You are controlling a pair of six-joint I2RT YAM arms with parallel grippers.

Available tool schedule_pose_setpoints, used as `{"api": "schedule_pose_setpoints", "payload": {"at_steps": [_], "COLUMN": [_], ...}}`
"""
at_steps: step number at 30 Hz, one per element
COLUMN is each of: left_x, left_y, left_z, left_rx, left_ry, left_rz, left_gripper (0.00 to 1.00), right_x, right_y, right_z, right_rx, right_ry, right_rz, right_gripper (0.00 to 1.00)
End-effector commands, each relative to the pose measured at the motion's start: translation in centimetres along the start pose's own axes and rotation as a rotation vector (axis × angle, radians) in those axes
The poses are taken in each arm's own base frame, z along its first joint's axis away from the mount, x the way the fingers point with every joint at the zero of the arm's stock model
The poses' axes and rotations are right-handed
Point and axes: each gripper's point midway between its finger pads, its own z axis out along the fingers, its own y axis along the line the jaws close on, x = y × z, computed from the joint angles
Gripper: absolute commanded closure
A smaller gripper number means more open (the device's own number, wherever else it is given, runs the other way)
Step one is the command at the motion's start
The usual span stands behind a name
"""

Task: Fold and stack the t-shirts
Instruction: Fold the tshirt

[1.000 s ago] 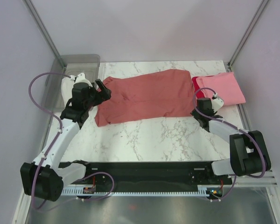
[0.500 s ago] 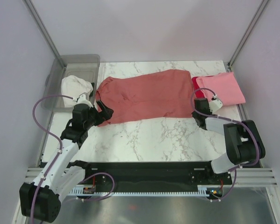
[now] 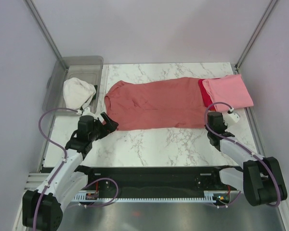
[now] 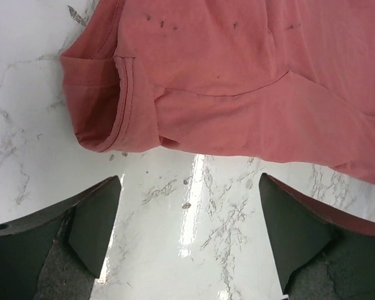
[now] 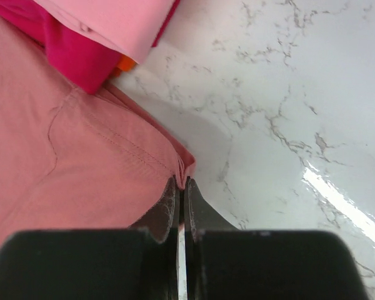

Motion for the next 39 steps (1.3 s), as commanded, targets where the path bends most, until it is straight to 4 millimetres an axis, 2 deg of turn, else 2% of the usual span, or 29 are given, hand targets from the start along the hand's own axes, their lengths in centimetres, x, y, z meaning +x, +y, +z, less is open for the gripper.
{"api": "schedule_pose_setpoints", "payload": {"at_steps": [1, 5, 8, 10, 13, 14, 20, 28, 34, 39], "left_x": [-0.1, -0.2, -0.3, -0.1, 0.3, -0.2, 0.4, -0.2, -0.1, -1.5], "left_y": [-1.6, -0.1, 1.0, 1.5, 2.6, 2.5, 4.2, 5.5, 6.0, 6.0], "left_z": [0.0, 0.6, 1.2, 1.6, 2.1, 2.3, 3.1, 4.2, 4.9, 5.0], "left_rx": [0.076, 0.008, -0.037, -0.047, -0.079, -0.073, -0.127, -0.187, -0.211, -0.208], "left_ry": [-0.024, -0.064, -0.099, -0.115, -0.14, -0.17, -0.208, -0.266, -0.274, -0.327], "left_rz": [-0.082, -0.136, -0.2, -0.24, -0.331, -0.373, -0.488, -0.559, -0.569, -0.555], "left_gripper": [0.01, 0.04, 0.09, 0.17, 0.2, 0.22, 0.25, 0.4, 0.55, 0.85], "right_x": [-0.2, 0.0, 0.1, 0.0, 0.0, 0.1, 0.3, 0.6, 0.4, 0.2], "right_y": [-0.3, -0.3, -0.3, -0.4, -0.3, -0.2, -0.1, 0.0, 0.0, 0.2], "right_z": [0.4, 0.4, 0.3, 0.2, 0.2, 0.1, 0.3, 0.4, 0.4, 0.1], "right_rx": [0.009, 0.008, 0.001, -0.005, -0.011, -0.014, -0.013, -0.017, -0.018, -0.031], "right_ry": [-0.025, -0.014, -0.013, -0.018, -0.019, -0.016, -0.007, 0.006, -0.001, -0.006], "right_rz": [0.005, 0.001, 0.009, 0.015, 0.017, 0.017, 0.014, 0.011, 0.013, 0.014], "right_gripper": [1.0, 1.0, 1.0, 1.0, 1.0, 1.0, 1.0, 1.0, 1.0, 1.0]}}
